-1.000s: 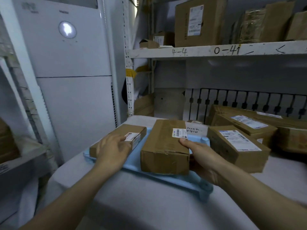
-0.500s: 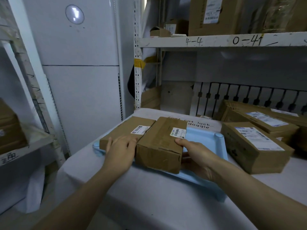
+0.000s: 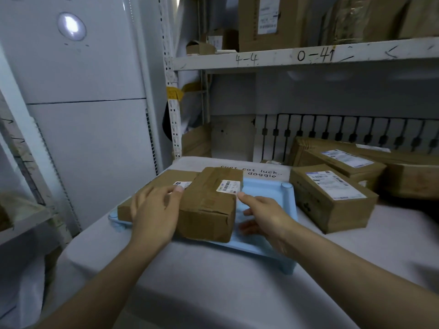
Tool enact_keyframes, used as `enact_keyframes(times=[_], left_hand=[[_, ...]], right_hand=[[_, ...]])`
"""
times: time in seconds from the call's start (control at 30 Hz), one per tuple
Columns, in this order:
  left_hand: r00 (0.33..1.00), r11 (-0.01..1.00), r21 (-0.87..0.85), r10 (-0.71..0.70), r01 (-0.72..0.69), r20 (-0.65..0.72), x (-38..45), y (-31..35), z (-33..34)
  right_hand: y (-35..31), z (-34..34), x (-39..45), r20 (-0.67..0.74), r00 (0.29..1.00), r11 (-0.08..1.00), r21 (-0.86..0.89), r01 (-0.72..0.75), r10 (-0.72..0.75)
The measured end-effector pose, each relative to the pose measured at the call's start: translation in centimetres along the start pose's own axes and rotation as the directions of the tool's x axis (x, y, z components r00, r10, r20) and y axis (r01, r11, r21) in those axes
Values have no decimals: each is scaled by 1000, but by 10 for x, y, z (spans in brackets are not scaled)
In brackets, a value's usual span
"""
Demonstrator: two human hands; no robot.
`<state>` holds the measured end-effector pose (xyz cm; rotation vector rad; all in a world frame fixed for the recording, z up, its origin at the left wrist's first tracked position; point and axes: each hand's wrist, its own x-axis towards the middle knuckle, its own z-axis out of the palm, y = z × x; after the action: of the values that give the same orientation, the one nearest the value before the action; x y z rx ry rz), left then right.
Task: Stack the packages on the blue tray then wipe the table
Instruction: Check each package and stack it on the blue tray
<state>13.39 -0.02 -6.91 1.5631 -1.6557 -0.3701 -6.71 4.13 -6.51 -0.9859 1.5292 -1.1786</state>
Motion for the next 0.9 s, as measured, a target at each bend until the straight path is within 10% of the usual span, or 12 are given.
enact_keyframes(times=[0.4, 0.6, 0.9], left_hand=[[904, 869, -349, 412, -351, 115, -43, 121, 84], [816, 851, -495, 155, 175, 556, -67, 170, 141], [588, 667, -392, -85, 633, 805, -52, 188, 196]], right_hand=[[15, -134, -21, -497, 857, 981, 51, 189, -139], [33, -203, -7, -655, 753, 997, -58, 42, -70], [30, -215, 26, -532, 845, 998, -5, -70, 57]])
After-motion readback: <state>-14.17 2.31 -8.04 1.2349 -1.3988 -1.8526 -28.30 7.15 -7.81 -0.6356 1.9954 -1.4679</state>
